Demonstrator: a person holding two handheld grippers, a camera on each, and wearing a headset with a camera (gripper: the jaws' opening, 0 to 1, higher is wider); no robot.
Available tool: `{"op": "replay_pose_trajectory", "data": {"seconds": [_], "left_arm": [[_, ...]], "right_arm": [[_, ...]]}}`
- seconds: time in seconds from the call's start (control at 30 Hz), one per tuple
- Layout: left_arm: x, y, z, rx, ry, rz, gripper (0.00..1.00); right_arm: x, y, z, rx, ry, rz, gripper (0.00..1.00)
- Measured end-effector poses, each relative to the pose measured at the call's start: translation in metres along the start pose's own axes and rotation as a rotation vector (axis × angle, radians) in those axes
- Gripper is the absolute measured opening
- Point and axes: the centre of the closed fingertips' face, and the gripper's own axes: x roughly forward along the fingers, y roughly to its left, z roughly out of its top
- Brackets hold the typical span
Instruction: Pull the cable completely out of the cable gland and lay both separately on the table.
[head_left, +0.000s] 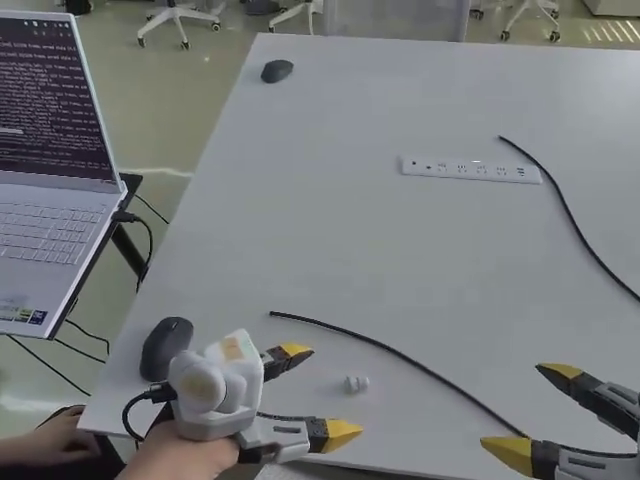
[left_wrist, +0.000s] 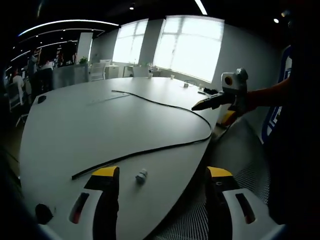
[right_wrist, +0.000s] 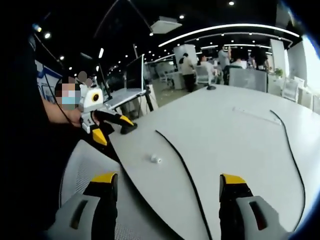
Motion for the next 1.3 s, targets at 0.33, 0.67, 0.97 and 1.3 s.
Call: {"op": "replay_pose_trajectory", "data": {"seconds": [0.33, 0.67, 0.97, 1.3], "left_arm": [[-0.003, 0.017, -0.007, -0.05, 0.02, 0.059, 0.85], [-0.005, 0.02, -0.017, -0.08, 0.064, 0.074, 0.96], [-0.01, 0.016, -0.021, -0.106, 0.078, 0.077, 0.99], [-0.006, 0.013, -0.022, -0.105, 0.083, 0.068, 0.99]], "right_arm": [[0.002, -0.006, -0.026, -0.018, 0.11, 0.017, 0.94], [0.001, -0.005, -0.028, -0.011, 0.114, 0.035, 0.99], [0.0, -0.001, -0.037, -0.014, 0.142, 0.052, 0.99], [-0.002, 0.002, -0.042, 0.003, 0.157, 0.068, 0.97]]}}
